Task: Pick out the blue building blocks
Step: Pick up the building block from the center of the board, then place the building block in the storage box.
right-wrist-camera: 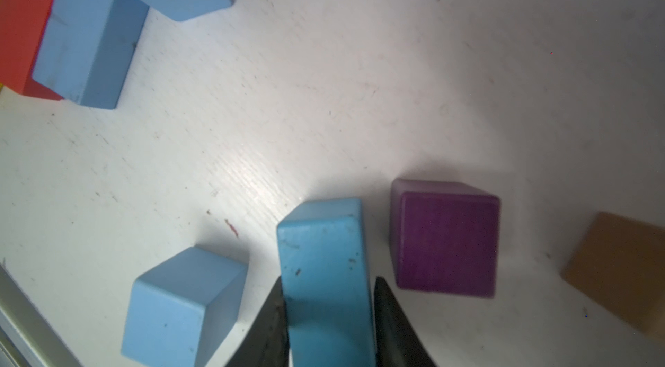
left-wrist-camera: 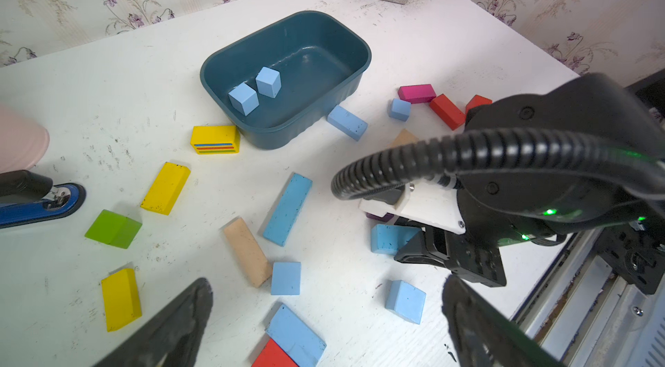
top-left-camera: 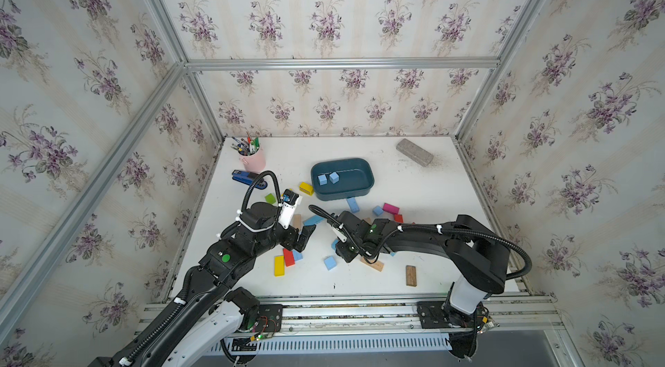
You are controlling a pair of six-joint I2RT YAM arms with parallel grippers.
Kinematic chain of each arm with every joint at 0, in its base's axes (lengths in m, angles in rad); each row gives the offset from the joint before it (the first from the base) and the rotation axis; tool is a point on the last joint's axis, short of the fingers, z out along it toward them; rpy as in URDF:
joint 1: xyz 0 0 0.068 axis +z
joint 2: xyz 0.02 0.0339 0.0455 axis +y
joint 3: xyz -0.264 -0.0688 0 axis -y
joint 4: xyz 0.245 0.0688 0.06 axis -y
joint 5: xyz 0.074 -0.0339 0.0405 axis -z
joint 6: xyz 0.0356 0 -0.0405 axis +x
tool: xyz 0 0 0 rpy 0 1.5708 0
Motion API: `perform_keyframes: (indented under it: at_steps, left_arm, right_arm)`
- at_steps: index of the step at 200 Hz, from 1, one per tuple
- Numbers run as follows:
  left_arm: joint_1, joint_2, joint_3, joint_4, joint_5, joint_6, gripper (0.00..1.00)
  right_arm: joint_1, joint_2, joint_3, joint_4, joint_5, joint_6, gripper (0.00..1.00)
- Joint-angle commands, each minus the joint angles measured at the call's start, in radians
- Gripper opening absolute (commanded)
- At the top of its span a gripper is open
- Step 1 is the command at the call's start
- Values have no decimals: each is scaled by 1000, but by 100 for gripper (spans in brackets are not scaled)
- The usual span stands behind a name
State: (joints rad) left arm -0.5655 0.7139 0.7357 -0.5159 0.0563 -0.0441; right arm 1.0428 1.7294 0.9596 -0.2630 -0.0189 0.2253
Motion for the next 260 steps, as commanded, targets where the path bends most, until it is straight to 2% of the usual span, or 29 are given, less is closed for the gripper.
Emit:
perform_keyframes:
  at_steps: [1, 38, 85, 123, 148, 192, 225, 260]
  left_arm:
    - [1, -7, -1, 0, -14, 3, 99]
    - [0, -23, -2, -4, -38, 0, 99]
    - [0, -53, -6, -4, -67, 3, 99]
    - [0, -63, -9, -4, -75, 0, 99]
    - [0, -64, -9, -3, -76, 1, 99]
    - [0, -64, -9, -5, -73, 0, 99]
    - [0, -64, -9, -4, -72, 1, 99]
    - [1, -60, -9, -5, -74, 4, 99]
  right_arm:
    - [3, 3, 7, 15, 7, -5, 21]
    - [3, -35, 6, 34, 6, 23, 8]
    - [-8, -147, 46, 31, 67, 84, 1]
    - [-101, -177, 159, -23, 121, 88, 0]
    - [-190, -116, 267, -66, 128, 68, 0]
    - [-305, 78, 484, -137, 138, 19, 0]
    - [-328, 214, 607, -162, 112, 14, 1]
    - [-328, 314, 667, -155, 56, 39, 1]
